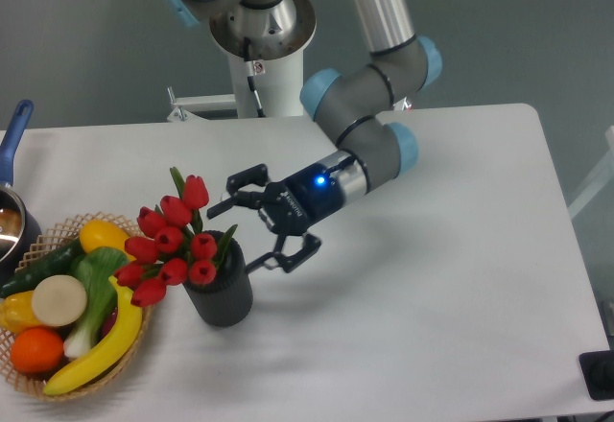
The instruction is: Insert the flowers into the vase
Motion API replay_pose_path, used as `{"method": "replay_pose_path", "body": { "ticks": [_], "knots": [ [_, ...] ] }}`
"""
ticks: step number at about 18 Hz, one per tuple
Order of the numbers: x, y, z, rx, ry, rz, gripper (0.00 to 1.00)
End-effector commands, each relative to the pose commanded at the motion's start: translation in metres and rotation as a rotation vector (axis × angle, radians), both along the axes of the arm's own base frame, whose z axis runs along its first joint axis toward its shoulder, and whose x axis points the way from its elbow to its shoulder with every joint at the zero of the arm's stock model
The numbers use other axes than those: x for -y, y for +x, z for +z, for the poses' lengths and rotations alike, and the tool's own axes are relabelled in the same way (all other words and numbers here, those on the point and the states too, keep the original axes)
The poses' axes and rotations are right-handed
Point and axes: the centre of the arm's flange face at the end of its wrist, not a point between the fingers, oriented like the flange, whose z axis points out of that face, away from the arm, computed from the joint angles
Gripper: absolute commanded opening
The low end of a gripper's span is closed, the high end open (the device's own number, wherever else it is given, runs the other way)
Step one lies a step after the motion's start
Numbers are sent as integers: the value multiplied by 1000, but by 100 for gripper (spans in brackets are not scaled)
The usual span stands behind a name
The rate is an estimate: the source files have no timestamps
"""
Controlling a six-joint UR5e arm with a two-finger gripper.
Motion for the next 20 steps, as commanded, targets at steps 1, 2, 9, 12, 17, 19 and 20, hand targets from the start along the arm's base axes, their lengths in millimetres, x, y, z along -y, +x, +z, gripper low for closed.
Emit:
{"method": "replay_pose_path", "body": {
  "ticks": [1,2,9,12,17,19,20],
  "knots": [
    [0,-2,3,-8,-1,1,100],
    [0,-4,5,-15,-1,3,100],
    [17,-32,48,-150,-50,61,100],
    [24,-46,91,-181,-57,94,100],
    [41,-52,151,-378,-154,167,100],
    [59,-41,183,-488,-221,220,100],
    [70,-43,192,-525,-262,255,100]
  ]
}}
